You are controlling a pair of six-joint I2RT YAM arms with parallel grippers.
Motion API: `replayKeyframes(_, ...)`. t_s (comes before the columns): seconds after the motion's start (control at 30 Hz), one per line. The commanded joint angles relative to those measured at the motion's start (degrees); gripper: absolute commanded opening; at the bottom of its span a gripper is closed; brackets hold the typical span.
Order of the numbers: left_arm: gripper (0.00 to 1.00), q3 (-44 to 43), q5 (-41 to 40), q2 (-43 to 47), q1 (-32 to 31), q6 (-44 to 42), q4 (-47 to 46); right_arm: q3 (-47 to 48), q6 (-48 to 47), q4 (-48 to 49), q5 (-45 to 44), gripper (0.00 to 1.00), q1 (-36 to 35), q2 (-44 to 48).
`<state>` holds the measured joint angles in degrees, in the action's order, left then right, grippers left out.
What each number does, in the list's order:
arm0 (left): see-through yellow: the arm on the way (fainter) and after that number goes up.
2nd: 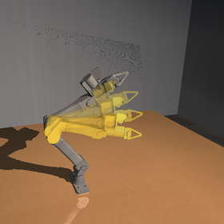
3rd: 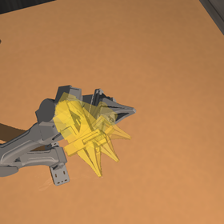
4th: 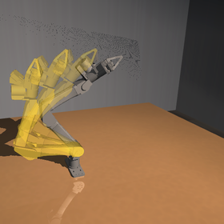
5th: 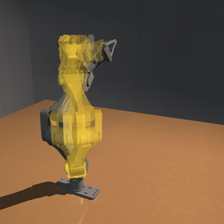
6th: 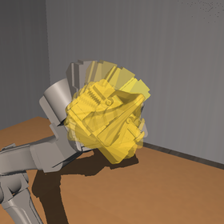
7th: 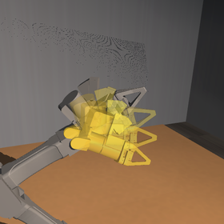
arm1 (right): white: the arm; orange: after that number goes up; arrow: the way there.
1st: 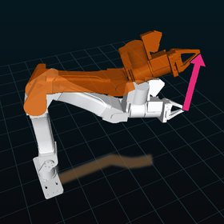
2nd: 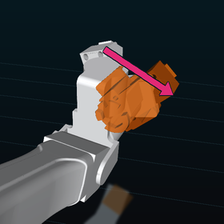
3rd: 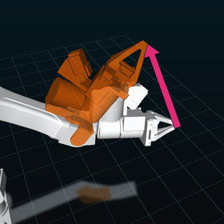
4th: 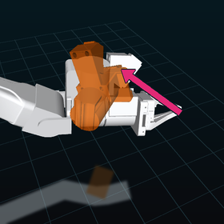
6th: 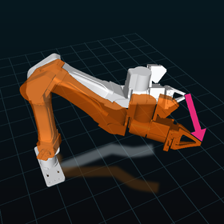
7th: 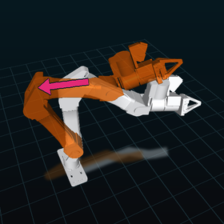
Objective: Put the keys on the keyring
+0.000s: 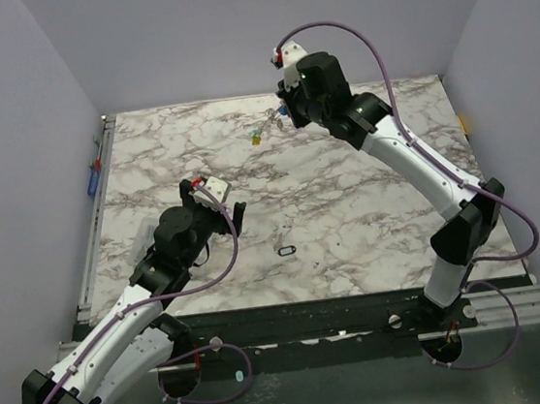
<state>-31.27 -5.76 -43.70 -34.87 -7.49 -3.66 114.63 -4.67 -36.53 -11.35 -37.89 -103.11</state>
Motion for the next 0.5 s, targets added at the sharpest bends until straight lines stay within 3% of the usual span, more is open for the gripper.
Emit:
replayKeyframes(0.0, 0.95, 0.1, -0.3, 0.5, 0.2, -1.1, 1.1, -18.7, 3.5, 9.1, 2.0, 0.01, -0.1, 7.2)
replayKeyframes(0.1, 0.95, -0.1, -0.1, -0.1, 0.2, -1.1, 1.3, -35.1, 5.9, 14.4, 2.5, 0.01, 0.0, 10.5)
replayKeyframes(0.2, 0.95, -0.3, 0.3, -0.8, 0.2, -1.2, 1.5, -45.6, 8.9, 15.8, 1.6, 0.01, 0.5, 11.6)
replayKeyframes(0.47, 0.95, -0.6, 1.2, -1.9, 0.2, -1.1, 2.3, -53.9, 12.0, 12.7, 1.7, 0.01, 3.2, 14.3)
